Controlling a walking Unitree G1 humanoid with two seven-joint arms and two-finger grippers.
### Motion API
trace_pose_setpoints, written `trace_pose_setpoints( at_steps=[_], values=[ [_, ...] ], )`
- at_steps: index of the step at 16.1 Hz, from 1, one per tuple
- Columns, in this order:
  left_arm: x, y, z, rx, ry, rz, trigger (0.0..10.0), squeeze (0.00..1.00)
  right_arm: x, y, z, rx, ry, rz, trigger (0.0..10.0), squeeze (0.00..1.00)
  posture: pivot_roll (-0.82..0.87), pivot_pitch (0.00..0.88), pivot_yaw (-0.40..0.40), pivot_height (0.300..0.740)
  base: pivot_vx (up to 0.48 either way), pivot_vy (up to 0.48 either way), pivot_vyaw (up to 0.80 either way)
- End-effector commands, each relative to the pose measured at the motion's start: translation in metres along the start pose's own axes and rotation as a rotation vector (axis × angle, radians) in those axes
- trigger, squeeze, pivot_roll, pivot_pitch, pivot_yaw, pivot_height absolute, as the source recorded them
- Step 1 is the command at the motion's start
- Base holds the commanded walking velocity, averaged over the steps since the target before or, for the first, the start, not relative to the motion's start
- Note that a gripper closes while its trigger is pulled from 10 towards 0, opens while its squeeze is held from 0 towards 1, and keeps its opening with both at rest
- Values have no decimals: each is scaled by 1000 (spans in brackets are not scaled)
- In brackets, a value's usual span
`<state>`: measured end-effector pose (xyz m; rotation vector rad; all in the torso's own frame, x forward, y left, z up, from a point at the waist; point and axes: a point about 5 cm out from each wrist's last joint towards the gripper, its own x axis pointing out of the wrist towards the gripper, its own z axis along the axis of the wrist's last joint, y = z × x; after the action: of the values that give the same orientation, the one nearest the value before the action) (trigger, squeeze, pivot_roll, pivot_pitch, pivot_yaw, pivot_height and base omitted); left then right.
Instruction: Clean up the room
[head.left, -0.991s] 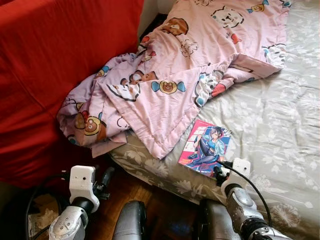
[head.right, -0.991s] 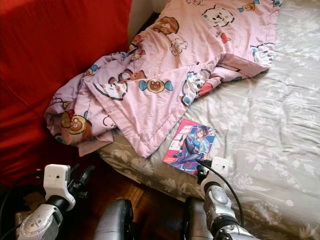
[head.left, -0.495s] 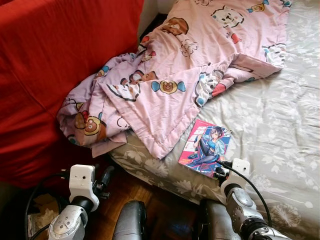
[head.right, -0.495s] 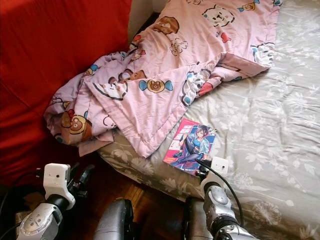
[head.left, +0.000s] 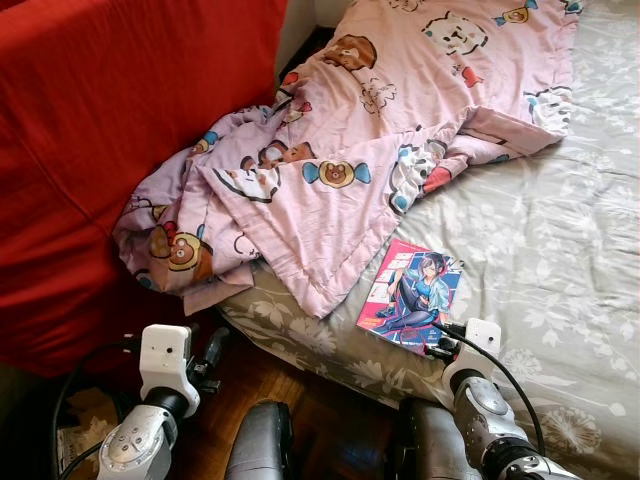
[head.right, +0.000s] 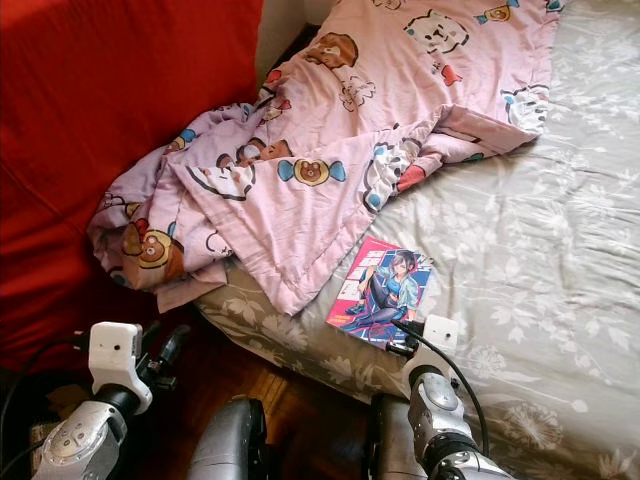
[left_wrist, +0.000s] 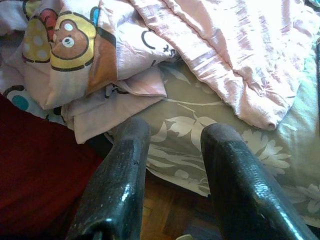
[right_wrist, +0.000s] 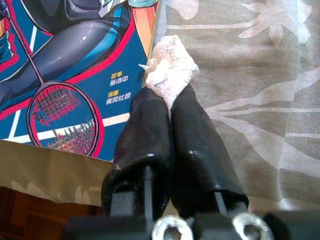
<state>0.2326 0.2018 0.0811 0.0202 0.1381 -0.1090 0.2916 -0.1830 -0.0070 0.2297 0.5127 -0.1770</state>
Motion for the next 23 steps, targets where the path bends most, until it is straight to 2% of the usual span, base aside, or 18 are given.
trace_pose_setpoints(
  at_steps=[1,8,13,14,15,18,20,23],
  values=[
    [-2,3,-8,1,26,20,10000,0,-3,-3,-11,1,30,-12,0,0,118,228,83,631,0,0,0],
    [20,1,-10,-18,7,28,10000,0,-7,-22,-5,56,-66,-62,0,0,70,165,64,631,0,0,0],
    [31,1,-14,-42,-12,45,10000,0,-12,-30,10,56,-223,-61,0,0,28,105,44,631,0,0,0],
    [31,0,-16,-49,-12,48,10000,0,-13,-31,13,41,-249,-54,1961,0,23,97,41,631,0,0,0],
    [31,0,-21,-58,-3,55,10000,0,-15,-30,13,24,-258,-39,10000,0,18,90,39,631,0,0,0],
    [29,3,-36,-81,36,82,10000,0,-19,-30,1,3,-228,-14,10000,0,0,72,32,631,0,0,0],
    [26,12,-49,-109,83,132,10000,0,-24,-37,-10,-7,-198,-34,10000,0,-8,57,33,631,0,0,0],
    [21,20,-65,-142,138,183,10000,0,-24,-29,-17,-72,-165,31,10000,0,-17,45,32,631,0,0,0]
  ],
)
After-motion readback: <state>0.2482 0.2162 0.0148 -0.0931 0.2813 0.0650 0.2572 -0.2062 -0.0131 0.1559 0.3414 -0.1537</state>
